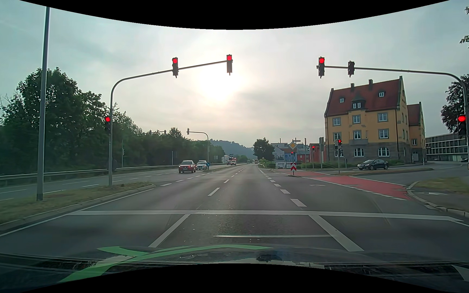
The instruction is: Follow the waypoints while adhering to traffic rules and regulations
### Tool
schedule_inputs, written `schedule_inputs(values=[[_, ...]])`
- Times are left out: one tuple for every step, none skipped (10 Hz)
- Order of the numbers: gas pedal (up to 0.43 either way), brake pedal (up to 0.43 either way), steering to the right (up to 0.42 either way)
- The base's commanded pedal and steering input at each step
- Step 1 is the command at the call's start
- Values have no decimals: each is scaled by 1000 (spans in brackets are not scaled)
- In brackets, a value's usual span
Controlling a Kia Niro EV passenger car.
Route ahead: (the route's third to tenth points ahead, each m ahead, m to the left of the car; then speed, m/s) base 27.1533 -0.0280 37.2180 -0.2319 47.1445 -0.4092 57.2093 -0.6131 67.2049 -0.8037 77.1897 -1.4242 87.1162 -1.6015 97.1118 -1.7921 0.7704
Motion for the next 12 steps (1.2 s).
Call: schedule_inputs(values=[[0, 73, 2], [0, 73, 2], [0, 73, 2], [0, 79, 0], [0, 85, 0], [0, 98, -2], [0, 110, -4], [0, 110, -4], [0, 110, -4], [0, 110, -5], [0, 116, -5], [0, 116, -6]])
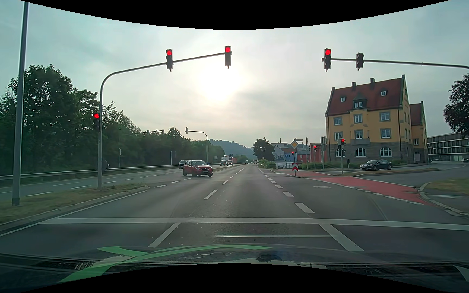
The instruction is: Follow the waypoints while adhering to traffic rules and regulations
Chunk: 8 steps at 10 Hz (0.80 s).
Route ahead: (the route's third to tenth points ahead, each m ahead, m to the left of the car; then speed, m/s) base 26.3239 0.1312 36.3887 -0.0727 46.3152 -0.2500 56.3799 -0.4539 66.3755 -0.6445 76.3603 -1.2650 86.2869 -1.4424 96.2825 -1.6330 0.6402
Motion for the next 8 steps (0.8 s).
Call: schedule_inputs(values=[[0, 134, -6], [0, 152, -7], [0, 165, -8], [0, 165, -8], [0, 165, -8], [0, 165, -9], [0, 171, -9], [0, 171, -9]])
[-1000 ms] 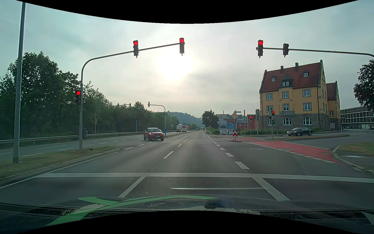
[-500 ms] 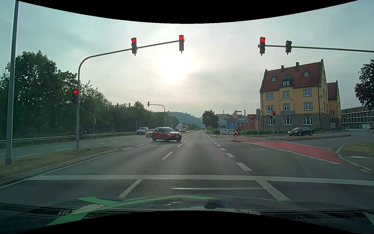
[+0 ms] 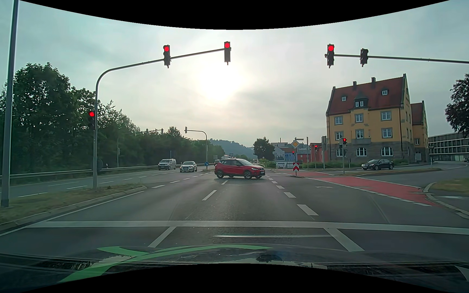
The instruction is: Follow the waypoints while adhering to traffic rules and regulations
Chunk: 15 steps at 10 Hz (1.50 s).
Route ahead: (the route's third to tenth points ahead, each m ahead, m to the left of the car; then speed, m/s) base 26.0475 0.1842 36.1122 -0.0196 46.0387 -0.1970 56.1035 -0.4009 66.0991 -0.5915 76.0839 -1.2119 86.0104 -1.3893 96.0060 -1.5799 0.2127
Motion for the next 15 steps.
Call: schedule_inputs(values=[[0, 177, -8], [0, 189, -9], [0, 195, -8], [0, 195, -9], [0, 195, -9], [0, 201, -9], [0, 207, -9], [0, 207, -9], [0, 201, -9], [0, 207, -9], [0, 207, -9], [0, 207, -9], [0, 207, -9], [0, 207, -9], [0, 207, -9]])
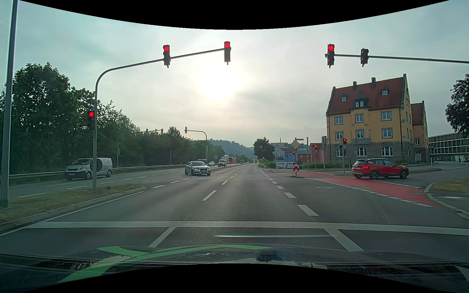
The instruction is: Follow the waypoints while adhering to traffic rules and regulations
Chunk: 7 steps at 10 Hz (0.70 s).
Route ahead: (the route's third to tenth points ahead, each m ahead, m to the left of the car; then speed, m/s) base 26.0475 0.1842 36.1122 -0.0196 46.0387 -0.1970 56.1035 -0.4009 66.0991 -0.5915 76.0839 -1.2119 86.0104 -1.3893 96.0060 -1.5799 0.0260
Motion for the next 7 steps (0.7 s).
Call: schedule_inputs(values=[[0, 207, -9], [0, 213, -9], [0, 207, -8], [0, 213, -8], [0, 220, -9], [0, 220, -9], [0, 220, -9]])
